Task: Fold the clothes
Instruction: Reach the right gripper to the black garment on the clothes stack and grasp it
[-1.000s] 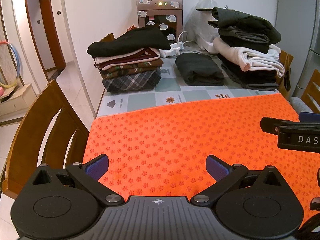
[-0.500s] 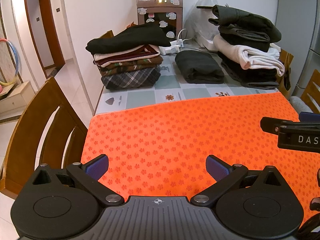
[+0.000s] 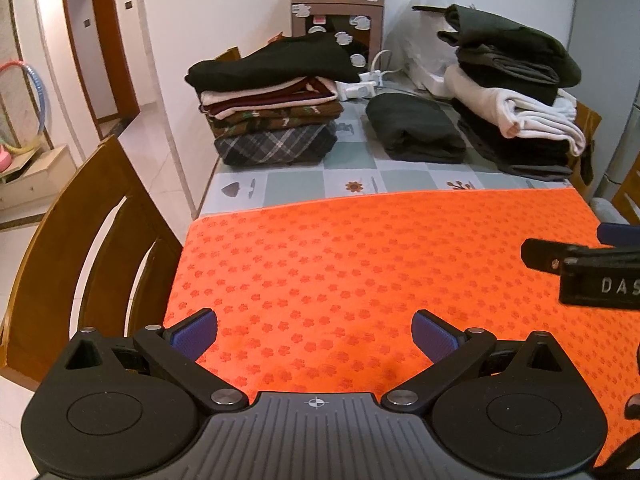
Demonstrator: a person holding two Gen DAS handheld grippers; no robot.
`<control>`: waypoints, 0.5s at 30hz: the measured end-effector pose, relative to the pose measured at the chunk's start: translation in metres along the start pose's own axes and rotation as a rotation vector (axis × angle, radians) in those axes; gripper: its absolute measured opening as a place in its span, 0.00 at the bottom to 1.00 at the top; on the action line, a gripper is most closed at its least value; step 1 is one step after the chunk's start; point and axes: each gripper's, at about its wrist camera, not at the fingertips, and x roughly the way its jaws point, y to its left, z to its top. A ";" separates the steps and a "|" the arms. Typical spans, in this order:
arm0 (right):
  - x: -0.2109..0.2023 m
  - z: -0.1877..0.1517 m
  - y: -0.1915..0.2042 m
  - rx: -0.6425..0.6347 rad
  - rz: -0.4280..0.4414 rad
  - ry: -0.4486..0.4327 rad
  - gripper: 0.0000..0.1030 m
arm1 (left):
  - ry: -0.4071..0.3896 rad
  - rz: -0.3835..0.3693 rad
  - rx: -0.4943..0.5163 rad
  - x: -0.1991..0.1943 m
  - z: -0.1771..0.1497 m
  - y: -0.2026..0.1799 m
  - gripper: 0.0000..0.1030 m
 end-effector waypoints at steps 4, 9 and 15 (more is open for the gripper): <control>0.016 0.021 0.000 0.008 0.053 0.020 1.00 | 0.000 0.032 -0.018 0.007 0.000 0.008 1.00; 0.047 0.064 0.001 0.025 0.169 0.047 1.00 | 0.011 0.074 -0.032 0.021 0.000 0.023 1.00; 0.099 0.128 -0.002 0.043 0.248 0.044 0.92 | 0.035 0.120 -0.065 0.036 0.000 0.042 1.00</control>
